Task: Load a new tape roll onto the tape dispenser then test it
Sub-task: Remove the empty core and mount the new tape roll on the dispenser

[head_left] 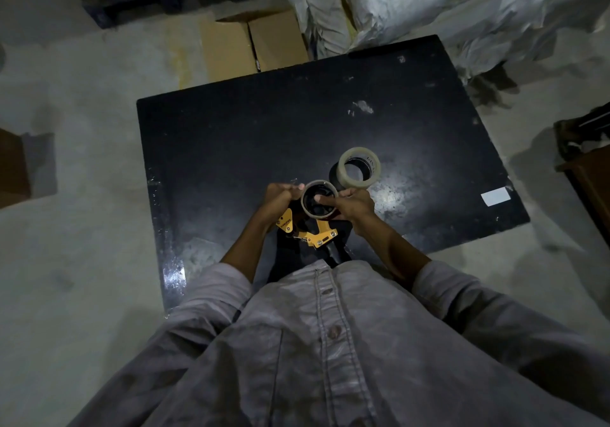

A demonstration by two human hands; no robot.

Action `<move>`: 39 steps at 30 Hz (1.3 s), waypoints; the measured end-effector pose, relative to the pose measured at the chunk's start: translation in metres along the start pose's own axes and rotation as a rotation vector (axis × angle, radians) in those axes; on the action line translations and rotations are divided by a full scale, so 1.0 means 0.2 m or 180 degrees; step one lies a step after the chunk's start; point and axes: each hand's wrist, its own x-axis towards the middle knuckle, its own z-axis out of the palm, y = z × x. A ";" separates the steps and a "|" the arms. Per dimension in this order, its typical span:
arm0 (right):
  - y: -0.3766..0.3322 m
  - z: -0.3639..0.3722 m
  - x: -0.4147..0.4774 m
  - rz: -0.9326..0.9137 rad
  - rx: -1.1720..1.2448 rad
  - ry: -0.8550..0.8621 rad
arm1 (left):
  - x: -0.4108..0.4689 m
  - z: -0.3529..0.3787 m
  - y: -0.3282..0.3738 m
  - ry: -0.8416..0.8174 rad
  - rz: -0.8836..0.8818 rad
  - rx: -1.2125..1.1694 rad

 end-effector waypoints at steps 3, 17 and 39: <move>0.00 0.01 0.03 0.0034 0.0043 0.0033 | -0.02 0.00 0.00 0.0017 0.0085 0.0058; -0.11 0.00 0.00 -0.0483 -0.0992 0.0344 | -0.08 -0.06 0.09 -0.0062 0.0423 0.0144; 0.09 -0.56 0.01 -0.0677 -0.0803 0.0115 | 0.03 -0.05 -0.16 0.0862 0.0982 0.1104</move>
